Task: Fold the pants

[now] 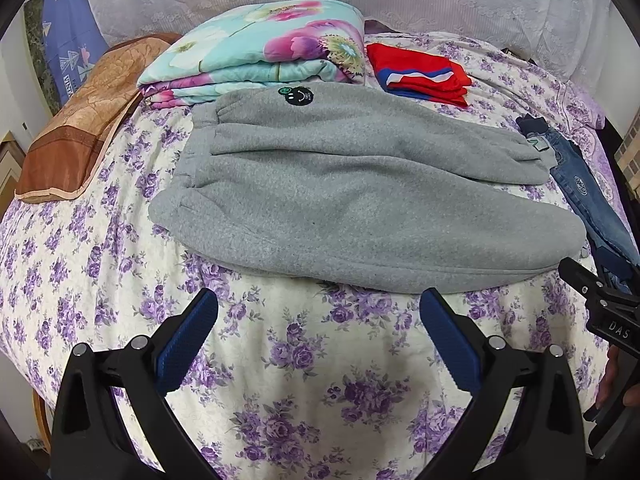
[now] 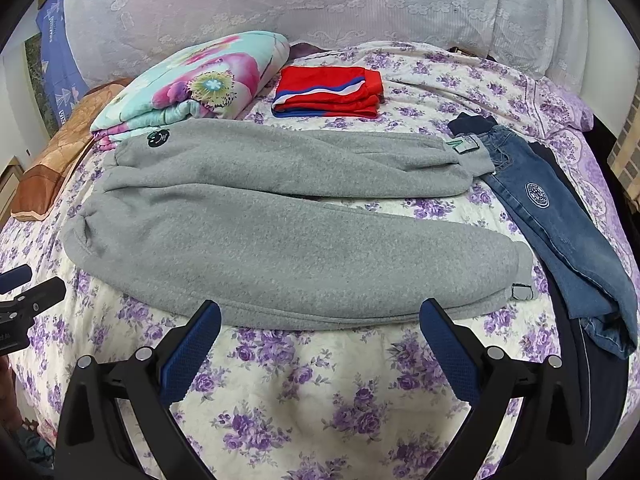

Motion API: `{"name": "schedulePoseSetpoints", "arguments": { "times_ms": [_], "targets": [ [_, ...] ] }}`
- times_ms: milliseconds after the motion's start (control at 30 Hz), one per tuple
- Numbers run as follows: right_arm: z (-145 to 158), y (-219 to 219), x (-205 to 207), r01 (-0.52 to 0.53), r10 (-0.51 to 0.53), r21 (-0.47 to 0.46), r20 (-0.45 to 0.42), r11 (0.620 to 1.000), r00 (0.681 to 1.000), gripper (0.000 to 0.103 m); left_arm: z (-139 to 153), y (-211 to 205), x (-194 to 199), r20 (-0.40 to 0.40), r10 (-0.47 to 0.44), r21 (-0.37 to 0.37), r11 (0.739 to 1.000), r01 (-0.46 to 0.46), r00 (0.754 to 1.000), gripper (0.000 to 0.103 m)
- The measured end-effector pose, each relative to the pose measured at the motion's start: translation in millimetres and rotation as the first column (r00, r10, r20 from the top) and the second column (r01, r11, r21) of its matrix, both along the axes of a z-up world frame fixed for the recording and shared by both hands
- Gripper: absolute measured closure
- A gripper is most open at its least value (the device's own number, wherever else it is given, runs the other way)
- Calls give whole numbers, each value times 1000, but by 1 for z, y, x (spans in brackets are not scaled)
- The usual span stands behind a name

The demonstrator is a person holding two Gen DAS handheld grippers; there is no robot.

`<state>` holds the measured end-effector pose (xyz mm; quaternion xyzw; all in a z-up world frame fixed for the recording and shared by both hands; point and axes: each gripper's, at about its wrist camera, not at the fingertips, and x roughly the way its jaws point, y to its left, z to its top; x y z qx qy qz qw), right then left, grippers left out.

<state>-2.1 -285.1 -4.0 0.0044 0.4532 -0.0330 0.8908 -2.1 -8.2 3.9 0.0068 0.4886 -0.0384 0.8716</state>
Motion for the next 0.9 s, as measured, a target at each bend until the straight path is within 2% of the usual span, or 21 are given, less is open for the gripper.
{"name": "schedulePoseSetpoints", "arguments": {
  "times_ms": [900],
  "targets": [
    [0,8,-3,-24,24,3,-5,1000,1000,3,1,6,-4,0,19,-11,1000,-19,1000,4]
  ]
}}
